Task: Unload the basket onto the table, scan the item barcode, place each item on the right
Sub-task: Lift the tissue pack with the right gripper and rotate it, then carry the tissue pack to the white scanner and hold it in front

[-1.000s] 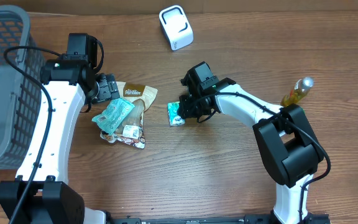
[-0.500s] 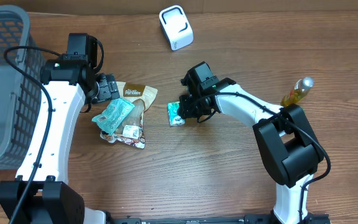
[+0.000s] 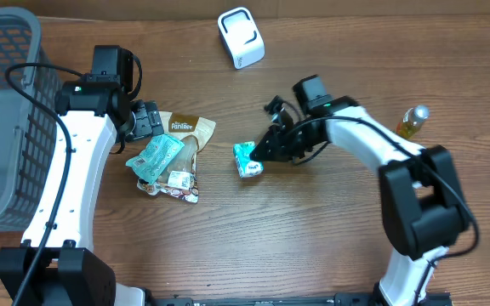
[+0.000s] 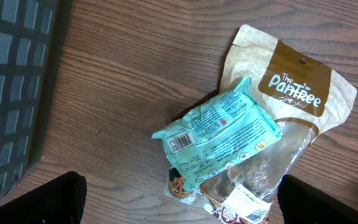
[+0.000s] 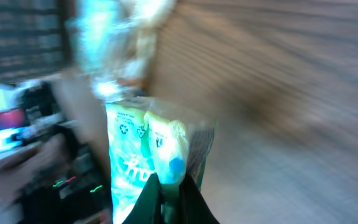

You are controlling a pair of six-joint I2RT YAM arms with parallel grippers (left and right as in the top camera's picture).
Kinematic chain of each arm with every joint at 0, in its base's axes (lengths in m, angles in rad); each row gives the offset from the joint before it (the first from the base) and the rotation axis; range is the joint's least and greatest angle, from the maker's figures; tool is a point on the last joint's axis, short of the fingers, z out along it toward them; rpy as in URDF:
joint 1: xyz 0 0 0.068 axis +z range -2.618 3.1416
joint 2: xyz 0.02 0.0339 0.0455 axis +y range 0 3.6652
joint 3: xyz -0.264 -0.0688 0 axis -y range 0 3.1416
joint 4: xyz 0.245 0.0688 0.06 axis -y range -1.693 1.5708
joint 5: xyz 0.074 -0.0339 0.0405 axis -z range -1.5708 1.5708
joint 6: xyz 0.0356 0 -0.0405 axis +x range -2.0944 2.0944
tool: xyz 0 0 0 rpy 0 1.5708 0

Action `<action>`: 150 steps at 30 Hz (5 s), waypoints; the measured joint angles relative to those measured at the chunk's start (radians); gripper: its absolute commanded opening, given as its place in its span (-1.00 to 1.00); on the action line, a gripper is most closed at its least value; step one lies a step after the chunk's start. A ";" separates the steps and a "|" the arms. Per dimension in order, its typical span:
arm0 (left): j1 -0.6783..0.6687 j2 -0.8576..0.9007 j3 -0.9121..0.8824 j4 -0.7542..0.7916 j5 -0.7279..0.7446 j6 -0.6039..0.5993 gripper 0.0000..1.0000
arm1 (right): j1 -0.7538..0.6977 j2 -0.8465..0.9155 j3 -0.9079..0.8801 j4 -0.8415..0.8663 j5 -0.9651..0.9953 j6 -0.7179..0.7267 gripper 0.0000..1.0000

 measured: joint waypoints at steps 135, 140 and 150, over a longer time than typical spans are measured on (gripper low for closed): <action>0.000 0.000 0.000 0.000 0.000 0.000 0.99 | -0.084 -0.390 -0.003 -0.380 -0.450 -0.481 -0.93; 0.000 0.000 0.000 -0.002 0.000 0.000 0.99 | -0.069 -0.392 -0.011 -0.087 -0.249 -0.303 -0.93; 0.000 0.000 0.000 0.000 0.000 0.000 0.99 | -0.028 -0.390 0.423 -0.163 0.262 0.032 -0.93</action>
